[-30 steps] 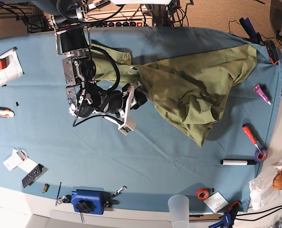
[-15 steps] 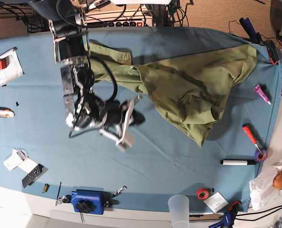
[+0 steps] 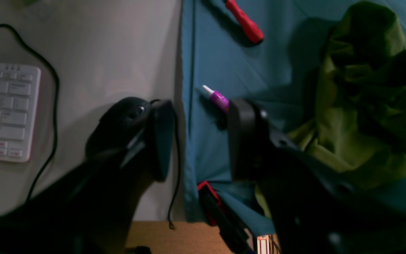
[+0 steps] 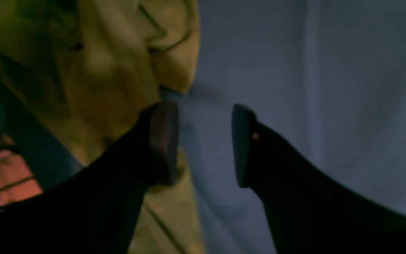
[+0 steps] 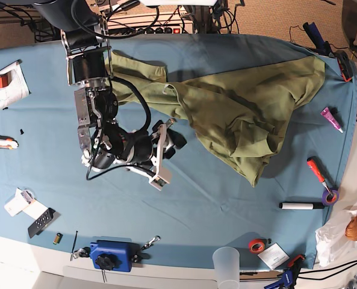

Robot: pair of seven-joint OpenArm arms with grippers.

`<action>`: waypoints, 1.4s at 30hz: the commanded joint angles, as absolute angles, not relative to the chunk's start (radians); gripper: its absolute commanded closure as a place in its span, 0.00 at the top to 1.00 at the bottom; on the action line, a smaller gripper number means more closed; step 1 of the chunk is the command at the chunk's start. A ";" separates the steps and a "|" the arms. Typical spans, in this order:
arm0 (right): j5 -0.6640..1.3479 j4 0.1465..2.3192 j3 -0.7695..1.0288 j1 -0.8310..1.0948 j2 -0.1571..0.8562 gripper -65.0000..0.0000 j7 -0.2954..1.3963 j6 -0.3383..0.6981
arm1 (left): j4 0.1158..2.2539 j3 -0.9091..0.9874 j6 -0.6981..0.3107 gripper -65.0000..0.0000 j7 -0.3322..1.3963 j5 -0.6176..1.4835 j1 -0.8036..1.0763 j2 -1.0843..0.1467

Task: Layout the t-shirt on the table in an organized manner, then fold the t-shirt properly
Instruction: 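Move the right gripper over the shirt toward the left gripper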

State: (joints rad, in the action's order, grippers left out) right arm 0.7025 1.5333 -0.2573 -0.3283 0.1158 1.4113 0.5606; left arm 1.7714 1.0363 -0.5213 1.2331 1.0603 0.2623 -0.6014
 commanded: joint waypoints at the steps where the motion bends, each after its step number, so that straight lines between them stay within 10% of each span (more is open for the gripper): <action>1: 0.718 1.552 -0.253 -0.355 0.117 0.39 1.396 0.552 | 1.784 1.045 -0.525 0.40 1.212 1.078 0.258 -0.628; 15: 0.876 1.549 0.068 -0.208 0.116 0.39 1.322 0.690 | 1.784 1.044 -0.525 0.40 1.211 1.079 0.257 -0.614; 42: 0.873 1.389 -0.173 -0.178 -0.008 0.39 1.213 0.698 | 1.784 1.043 -0.525 0.40 1.212 1.078 0.258 -0.529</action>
State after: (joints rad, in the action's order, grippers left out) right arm 0.8429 1.3727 -0.1726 -0.1532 -0.0055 1.2327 0.6895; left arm 1.7714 1.0359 -0.5217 1.2327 1.0599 0.2623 -0.5045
